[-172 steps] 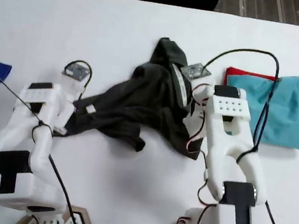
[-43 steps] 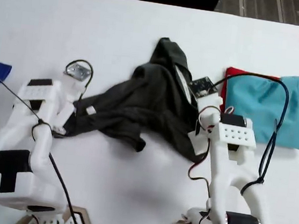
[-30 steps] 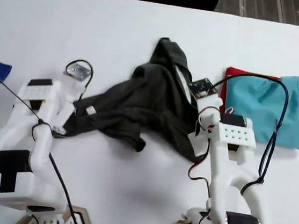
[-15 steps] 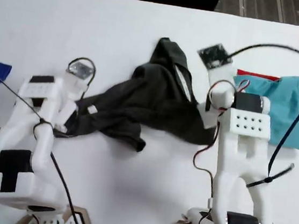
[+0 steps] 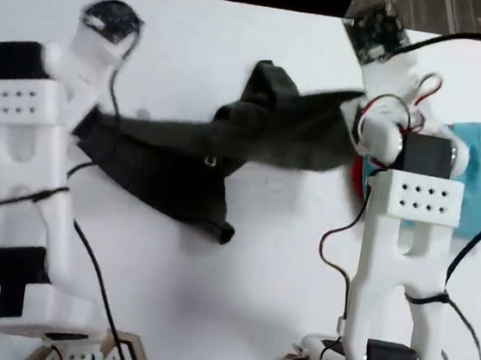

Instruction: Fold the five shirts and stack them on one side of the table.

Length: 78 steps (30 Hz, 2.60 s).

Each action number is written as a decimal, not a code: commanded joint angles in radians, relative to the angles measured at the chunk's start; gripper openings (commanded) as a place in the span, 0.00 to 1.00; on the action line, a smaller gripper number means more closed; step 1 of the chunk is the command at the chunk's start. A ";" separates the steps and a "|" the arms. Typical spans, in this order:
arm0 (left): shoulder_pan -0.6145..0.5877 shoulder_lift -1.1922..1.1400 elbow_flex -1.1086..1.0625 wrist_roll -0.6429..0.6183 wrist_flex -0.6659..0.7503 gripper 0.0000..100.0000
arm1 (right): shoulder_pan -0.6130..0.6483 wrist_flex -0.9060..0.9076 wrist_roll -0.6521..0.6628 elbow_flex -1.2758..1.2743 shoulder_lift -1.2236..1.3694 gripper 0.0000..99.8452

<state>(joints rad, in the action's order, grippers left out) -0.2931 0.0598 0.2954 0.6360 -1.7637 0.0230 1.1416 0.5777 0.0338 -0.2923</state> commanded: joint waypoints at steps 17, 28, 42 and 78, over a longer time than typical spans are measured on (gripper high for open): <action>0.006 0.617 0.048 0.031 0.020 0.03 | 0.091 0.311 0.011 0.939 -0.015 0.02; 0.009 0.767 0.048 0.023 0.044 0.03 | 0.093 0.325 0.011 1.234 -0.016 0.02; 0.005 0.985 0.050 0.021 0.112 0.03 | 0.099 0.522 0.009 1.484 -0.016 0.02; 0.005 1.079 -0.021 -0.003 0.170 0.03 | 0.101 0.424 0.000 1.269 -0.275 0.02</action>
<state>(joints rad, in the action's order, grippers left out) -0.2900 1.1400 0.2770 0.6590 -1.6195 0.1166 1.5635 0.5823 1.3073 -0.5409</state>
